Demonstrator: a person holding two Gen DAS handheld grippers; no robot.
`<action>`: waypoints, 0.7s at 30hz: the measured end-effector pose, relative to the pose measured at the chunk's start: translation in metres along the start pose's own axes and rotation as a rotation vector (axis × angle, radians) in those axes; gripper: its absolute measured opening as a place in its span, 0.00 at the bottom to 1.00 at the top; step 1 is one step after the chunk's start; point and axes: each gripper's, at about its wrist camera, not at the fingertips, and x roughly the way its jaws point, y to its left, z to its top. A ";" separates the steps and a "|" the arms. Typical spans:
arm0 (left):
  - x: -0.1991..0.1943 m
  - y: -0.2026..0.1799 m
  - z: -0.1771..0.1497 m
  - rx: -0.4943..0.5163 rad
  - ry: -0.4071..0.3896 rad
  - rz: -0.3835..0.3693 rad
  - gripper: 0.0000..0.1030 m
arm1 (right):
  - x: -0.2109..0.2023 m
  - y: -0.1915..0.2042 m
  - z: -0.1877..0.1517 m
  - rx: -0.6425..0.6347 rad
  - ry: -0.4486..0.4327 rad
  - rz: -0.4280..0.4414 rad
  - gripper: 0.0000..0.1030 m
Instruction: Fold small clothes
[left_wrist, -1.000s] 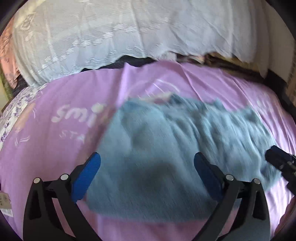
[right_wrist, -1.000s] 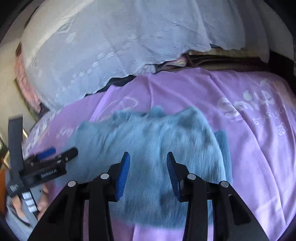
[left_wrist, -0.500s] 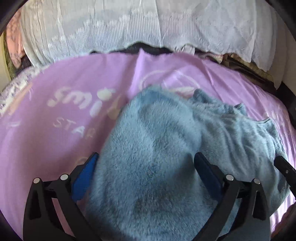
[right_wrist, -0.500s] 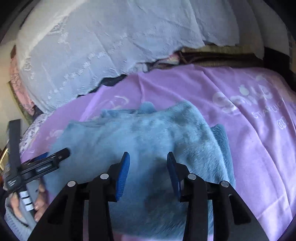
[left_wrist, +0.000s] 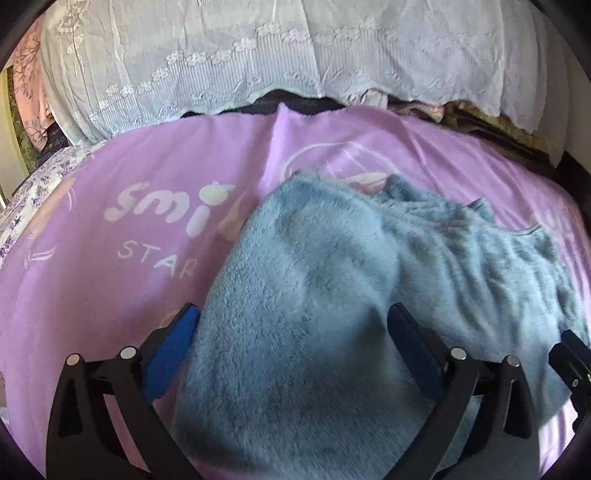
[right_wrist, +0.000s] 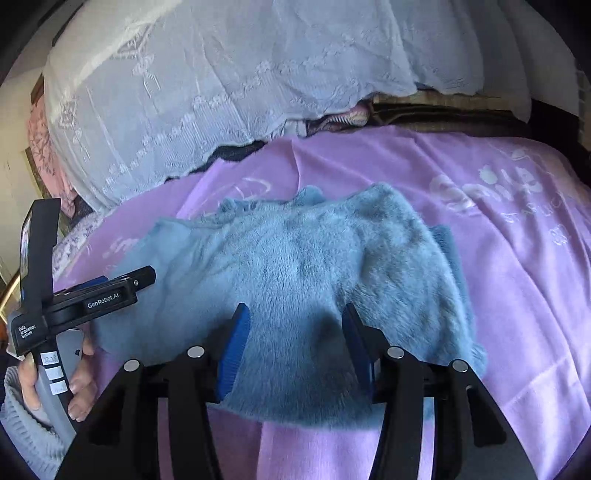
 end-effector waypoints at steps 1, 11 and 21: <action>-0.006 -0.001 0.000 -0.001 -0.012 -0.011 0.96 | -0.006 -0.002 0.000 0.008 -0.016 -0.006 0.51; -0.012 -0.053 -0.019 0.165 0.001 -0.059 0.96 | 0.011 -0.026 -0.008 0.086 0.052 -0.013 0.62; -0.027 -0.040 -0.014 0.072 -0.022 -0.120 0.96 | -0.041 -0.039 -0.015 0.175 -0.078 -0.017 0.62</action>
